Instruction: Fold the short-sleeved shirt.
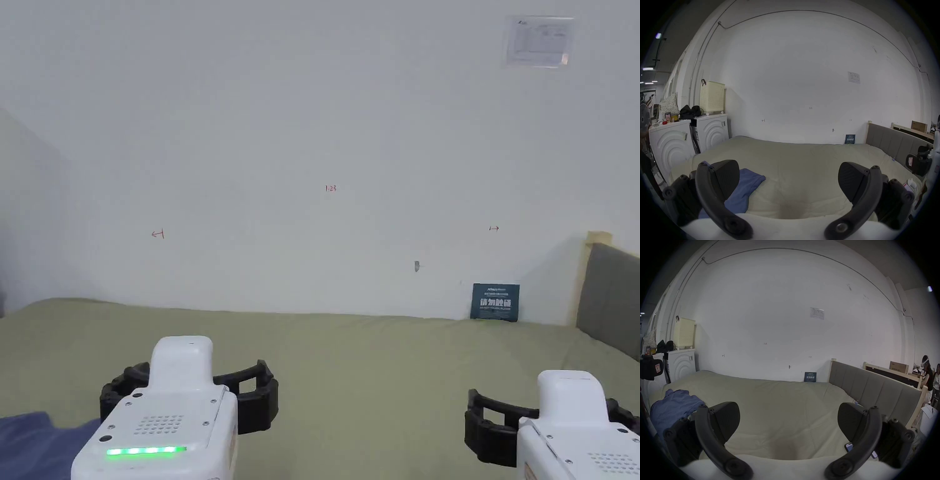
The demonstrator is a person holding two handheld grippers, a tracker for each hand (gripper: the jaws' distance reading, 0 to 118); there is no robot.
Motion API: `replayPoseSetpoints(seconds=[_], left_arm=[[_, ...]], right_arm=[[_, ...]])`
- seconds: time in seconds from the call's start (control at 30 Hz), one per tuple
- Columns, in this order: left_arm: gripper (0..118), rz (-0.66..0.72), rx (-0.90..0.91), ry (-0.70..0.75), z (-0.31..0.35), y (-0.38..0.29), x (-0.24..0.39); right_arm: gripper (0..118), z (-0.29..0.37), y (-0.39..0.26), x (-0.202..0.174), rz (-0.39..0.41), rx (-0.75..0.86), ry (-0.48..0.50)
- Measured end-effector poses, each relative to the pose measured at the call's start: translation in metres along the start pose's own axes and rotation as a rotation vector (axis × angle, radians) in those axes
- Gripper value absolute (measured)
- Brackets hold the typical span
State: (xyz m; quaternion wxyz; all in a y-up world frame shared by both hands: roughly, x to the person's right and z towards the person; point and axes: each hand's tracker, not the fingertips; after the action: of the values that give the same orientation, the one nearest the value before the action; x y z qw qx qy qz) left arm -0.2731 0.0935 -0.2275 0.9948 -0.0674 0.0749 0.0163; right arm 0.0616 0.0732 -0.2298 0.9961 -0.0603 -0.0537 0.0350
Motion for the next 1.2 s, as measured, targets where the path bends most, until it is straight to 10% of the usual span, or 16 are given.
replayPoseSetpoints(seconds=[0.13, 0.17, 0.2, 0.23, 0.27, 0.8, 0.87, 1.1, 1.2], left_arm=[[56, -0.072, 0.005, -0.012, 0.002, -0.005, 0.008], [15, -0.084, -0.011, 0.007, 0.000, -0.007, 0.011], [0, -0.071, -0.009, 0.011, 0.000, -0.009, 0.011], [0, -0.044, -0.004, 0.002, 0.002, -0.010, 0.009], [0, -0.001, -0.022, -0.039, 0.001, -0.013, 0.008], [0, -0.104, -0.047, -0.035, 0.002, -0.017, 0.014], [0, -0.257, -0.040, -0.036, 0.000, -0.017, 0.022], [0, -1.588, 0.068, 0.064, -0.006, -0.057, 0.049], [0, -1.904, 0.105, 0.066, -0.007, -0.080, 0.037]], right_arm=[[114, 0.002, -0.002, -0.002, 0.017, -0.041, -0.008], [99, 0.004, -0.003, -0.004, 0.028, -0.033, 0.000], [65, 0.004, -0.006, -0.005, 0.033, -0.022, -0.004], [12, 0.002, -0.008, -0.005, 0.053, -0.023, -0.025], [3, 0.002, -0.012, -0.005, 0.047, -0.021, -0.042], [3, 0.008, -0.014, 0.001, 0.057, -0.044, -0.003], [3, 0.008, -0.010, -0.010, 0.251, -0.024, -0.002], [3, 0.004, -0.019, -0.043, 1.198, 0.064, 0.041], [3, 0.006, -0.041, -0.047, 1.526, 0.055, 0.112]])
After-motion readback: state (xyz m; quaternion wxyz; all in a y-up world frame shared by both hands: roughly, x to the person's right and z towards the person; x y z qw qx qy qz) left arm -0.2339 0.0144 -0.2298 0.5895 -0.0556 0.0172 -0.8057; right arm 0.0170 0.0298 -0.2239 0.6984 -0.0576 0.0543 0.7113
